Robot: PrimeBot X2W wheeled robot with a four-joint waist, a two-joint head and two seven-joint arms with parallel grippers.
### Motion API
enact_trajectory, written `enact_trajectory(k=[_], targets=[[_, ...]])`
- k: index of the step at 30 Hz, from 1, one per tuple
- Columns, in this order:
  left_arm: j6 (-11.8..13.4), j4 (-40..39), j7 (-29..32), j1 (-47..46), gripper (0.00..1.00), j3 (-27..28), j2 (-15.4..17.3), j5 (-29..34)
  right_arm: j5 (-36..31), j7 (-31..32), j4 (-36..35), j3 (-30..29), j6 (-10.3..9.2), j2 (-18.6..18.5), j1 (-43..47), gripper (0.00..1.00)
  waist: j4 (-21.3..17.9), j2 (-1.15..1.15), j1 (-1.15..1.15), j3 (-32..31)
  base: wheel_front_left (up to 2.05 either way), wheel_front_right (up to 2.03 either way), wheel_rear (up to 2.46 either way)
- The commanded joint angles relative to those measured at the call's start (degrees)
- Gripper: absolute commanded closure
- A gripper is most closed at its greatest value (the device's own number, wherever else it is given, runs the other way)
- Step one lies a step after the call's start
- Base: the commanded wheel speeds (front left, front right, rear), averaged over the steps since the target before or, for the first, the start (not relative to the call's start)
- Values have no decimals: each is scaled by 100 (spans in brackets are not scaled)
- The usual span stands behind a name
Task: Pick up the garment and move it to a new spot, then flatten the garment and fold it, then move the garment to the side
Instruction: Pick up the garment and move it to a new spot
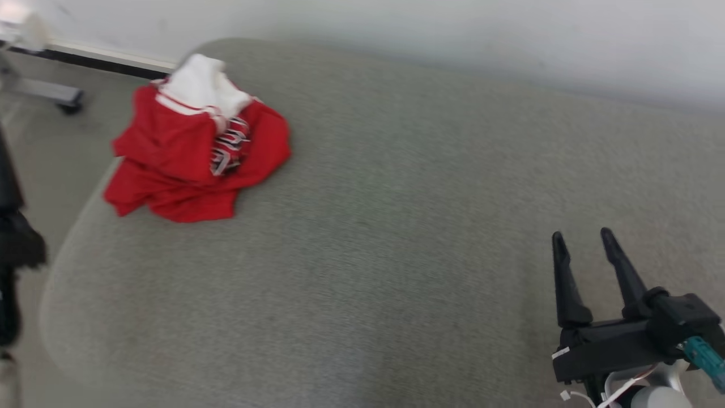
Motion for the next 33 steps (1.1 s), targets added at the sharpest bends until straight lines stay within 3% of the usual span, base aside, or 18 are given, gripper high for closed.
enact_trajectory(k=[1, 6, 13, 19, 33], targets=[[-42, 45, -11, -238, 0, 55, 103, -86, -24, -15, -46, -21, -12, -16, -81, 0, -1020, -1, -1, 949, 0, 0, 0], [-138, 361, 64, -1071, 0, 210, 675, -234, 18, -135, -155, -132, -12, -15, -215, 0, -1655, -1, -1, 1364, 0, 0, 0], [-229, 1127, 329, -1949, 0, 188, 1300, -507, 106, -336, -150, -230, -12, -11, -315, 0, -2156, -1, -1, 1692, 0, 0, 0], [-270, 1926, 737, -2159, 0, -164, 1708, -701, 160, -430, -57, -207, -12, -12, -397, 0, -2307, -1, -1, 1776, 0, 0, 0], [-271, 3473, 2502, -1788, 0, -1267, 2131, -1582, 164, -483, 48, -183, -12, -13, -467, 0, -2414, -1, -1, 1698, 0, 0, 0]])
